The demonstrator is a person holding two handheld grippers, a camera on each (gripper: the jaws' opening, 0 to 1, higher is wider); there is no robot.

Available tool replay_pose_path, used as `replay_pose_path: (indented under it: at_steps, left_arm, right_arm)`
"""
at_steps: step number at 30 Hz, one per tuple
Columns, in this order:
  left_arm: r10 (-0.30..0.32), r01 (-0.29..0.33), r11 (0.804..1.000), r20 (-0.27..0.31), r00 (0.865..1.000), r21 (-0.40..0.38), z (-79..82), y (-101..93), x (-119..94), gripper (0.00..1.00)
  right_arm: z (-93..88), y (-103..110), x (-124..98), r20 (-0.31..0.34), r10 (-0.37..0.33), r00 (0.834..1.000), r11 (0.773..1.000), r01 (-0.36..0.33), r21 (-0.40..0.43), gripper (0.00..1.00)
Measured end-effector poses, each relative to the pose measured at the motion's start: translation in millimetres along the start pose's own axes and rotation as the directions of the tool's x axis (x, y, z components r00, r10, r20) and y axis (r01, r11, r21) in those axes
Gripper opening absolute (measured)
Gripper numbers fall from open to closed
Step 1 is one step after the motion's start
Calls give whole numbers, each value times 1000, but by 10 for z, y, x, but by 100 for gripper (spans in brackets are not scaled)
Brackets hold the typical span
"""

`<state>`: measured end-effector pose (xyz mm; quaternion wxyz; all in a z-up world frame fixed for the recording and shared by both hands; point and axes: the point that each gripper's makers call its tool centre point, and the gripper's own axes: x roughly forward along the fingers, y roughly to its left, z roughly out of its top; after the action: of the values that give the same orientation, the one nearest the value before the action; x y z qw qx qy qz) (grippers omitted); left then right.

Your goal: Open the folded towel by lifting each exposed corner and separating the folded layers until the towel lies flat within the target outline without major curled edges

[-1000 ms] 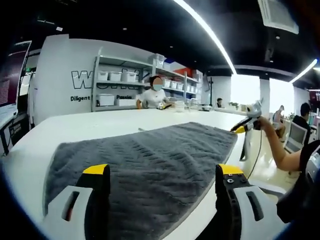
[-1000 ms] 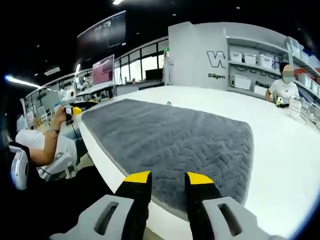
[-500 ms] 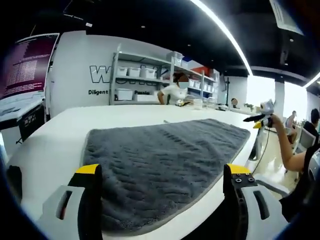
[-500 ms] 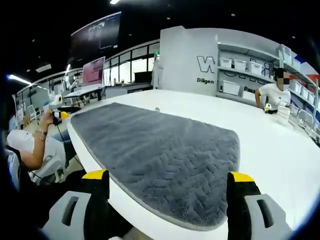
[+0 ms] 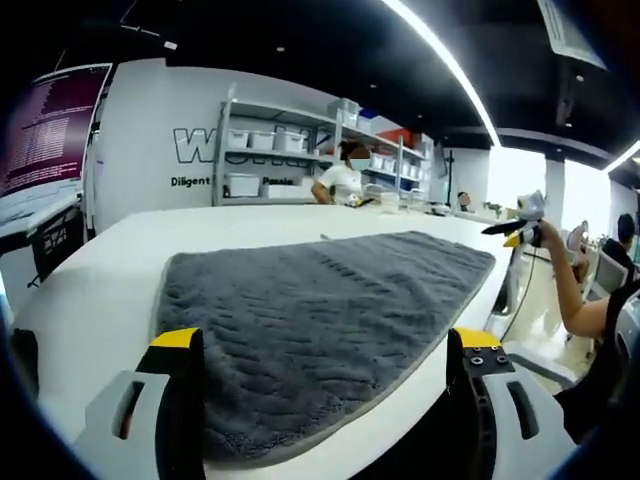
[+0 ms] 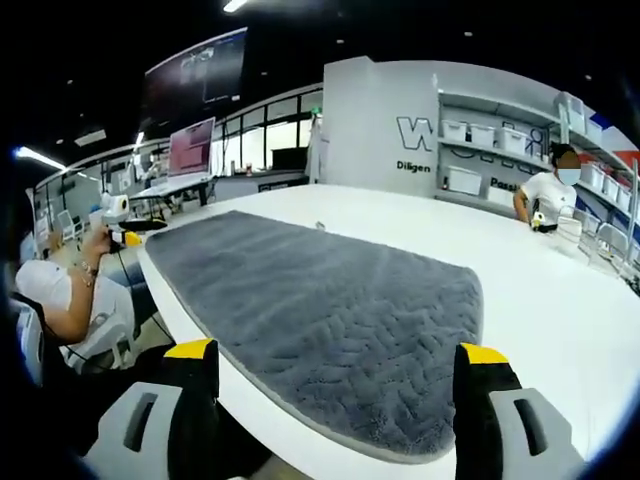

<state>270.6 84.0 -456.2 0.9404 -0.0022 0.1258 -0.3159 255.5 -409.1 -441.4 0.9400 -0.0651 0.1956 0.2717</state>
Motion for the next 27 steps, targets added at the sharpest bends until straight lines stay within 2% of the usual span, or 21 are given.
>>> replay_pose_path:
  at_steps: [11, 27]
  left_arm:
    - [4, -4, 1000, 5, 1000, -3, -15, -11, -26, 99]
    - [0, 0, 1000, 5, 1000, 1, -3, -31, -16, 99]
  right_arm:
    - [38, -16, -53, 10, -5, 1000, 1000, 5, -3, 99]
    - [-13, -12, -23, 2, 0, 1000, 1000, 0, 4, 99]
